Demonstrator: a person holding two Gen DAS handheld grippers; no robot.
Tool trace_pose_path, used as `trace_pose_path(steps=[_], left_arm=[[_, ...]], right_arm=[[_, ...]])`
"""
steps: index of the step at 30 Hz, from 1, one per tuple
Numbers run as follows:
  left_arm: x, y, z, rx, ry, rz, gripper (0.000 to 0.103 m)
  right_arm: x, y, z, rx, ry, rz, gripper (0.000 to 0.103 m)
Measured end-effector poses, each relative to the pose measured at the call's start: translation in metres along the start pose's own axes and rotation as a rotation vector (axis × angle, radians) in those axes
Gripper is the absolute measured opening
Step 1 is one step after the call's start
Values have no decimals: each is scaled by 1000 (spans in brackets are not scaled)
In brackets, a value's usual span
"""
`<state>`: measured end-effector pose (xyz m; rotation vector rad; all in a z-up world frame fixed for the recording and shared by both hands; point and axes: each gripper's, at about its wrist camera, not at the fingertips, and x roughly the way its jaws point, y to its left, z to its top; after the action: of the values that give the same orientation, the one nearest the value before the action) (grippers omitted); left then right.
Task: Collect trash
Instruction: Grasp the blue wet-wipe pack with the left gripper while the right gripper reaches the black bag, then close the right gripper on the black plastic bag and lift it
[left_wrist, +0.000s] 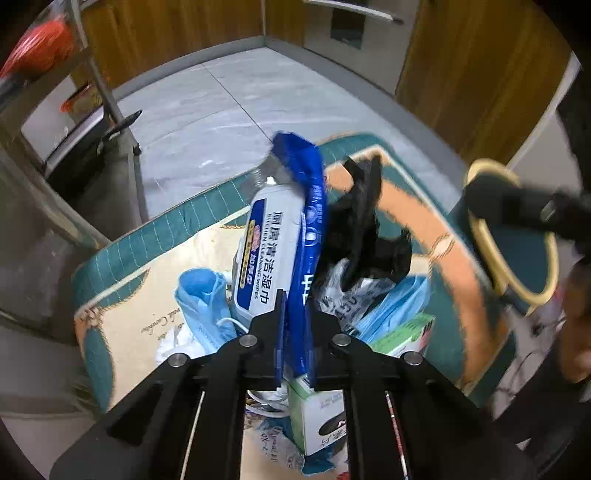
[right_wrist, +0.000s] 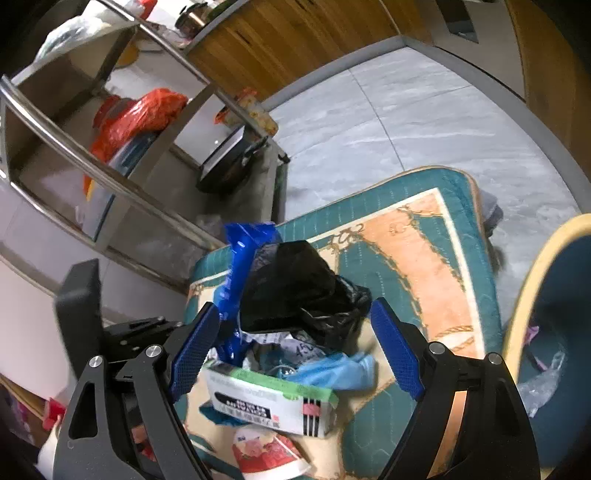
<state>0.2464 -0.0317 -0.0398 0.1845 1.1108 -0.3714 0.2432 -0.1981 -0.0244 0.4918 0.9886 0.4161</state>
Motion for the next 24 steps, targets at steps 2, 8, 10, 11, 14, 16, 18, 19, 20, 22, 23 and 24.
trace_pose_path(steps=[2, 8, 10, 11, 14, 16, 18, 19, 20, 22, 23, 24], left_arm=[[-6, 10, 2, -48, -27, -27, 6], [-26, 26, 6, -137, -107, -98, 5], [-30, 27, 8, -144, -122, -113, 5], [-32, 28, 8, -146, -128, -115, 5], [-36, 29, 9, -148, -144, -122, 5], [-41, 31, 9, -157, -156, -133, 5], [-46, 32, 10, -160, -170, -132, 5], [-49, 34, 9, -164, -175, -135, 5], [-50, 35, 8, -171, -178, -139, 5], [-50, 34, 7, -173, -166, -152, 5], [-48, 33, 6, -174, -154, -160, 5], [-45, 32, 5, -176, -144, -160, 5]], right_arm=[[9, 4, 1, -16, 11, -10, 84], [33, 18, 3, -101, 39, -65, 84], [40, 20, 4, -124, 46, -82, 84], [42, 20, 5, -132, 48, -90, 84], [49, 20, 7, -139, 51, -101, 84], [52, 20, 10, -139, 43, -99, 84], [54, 21, 13, -131, 39, -84, 84], [55, 20, 15, -129, 35, -79, 85], [56, 21, 17, -130, 31, -76, 85], [61, 23, 20, -128, 34, -63, 87], [65, 23, 22, -125, 39, -62, 87], [68, 23, 23, -125, 45, -63, 87]])
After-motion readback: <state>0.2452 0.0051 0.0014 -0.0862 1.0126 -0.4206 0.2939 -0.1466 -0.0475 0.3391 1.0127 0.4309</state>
